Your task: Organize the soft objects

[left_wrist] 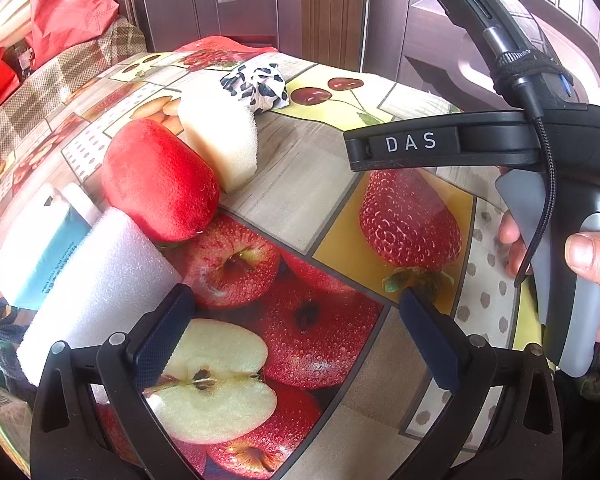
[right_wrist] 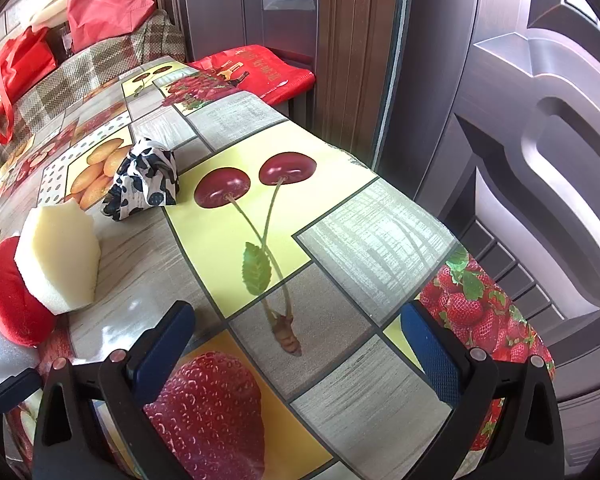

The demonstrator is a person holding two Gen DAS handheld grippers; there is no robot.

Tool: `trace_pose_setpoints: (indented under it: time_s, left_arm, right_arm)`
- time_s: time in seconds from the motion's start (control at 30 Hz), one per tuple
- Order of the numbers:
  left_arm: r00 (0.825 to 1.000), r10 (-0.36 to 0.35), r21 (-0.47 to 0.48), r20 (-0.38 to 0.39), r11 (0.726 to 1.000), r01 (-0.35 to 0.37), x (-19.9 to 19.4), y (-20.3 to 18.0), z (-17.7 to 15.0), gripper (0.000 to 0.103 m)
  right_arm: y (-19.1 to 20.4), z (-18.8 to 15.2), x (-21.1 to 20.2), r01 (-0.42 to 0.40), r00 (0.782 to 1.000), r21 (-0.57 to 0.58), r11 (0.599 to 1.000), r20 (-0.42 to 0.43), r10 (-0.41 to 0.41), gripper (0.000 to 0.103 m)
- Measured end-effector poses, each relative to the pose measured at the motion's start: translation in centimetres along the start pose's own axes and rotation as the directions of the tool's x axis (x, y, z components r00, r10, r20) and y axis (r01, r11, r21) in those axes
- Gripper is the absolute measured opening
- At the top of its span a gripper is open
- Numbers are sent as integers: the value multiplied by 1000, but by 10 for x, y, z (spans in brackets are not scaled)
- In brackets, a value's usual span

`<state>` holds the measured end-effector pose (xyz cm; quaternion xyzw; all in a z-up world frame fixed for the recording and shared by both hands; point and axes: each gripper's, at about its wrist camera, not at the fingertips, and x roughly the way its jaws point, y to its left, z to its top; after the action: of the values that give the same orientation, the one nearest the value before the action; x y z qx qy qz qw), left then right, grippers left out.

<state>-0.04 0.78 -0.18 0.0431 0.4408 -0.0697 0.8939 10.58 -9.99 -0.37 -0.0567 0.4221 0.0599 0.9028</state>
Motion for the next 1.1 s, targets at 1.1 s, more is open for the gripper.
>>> trace_pose_setpoints:
  time_s: [1.1]
  left_arm:
    - [1000,-1,7,1,1000,1,0,0,0,102]
  right_arm:
    - [-2,1,1,-12,1000,5,1000,1,12,103]
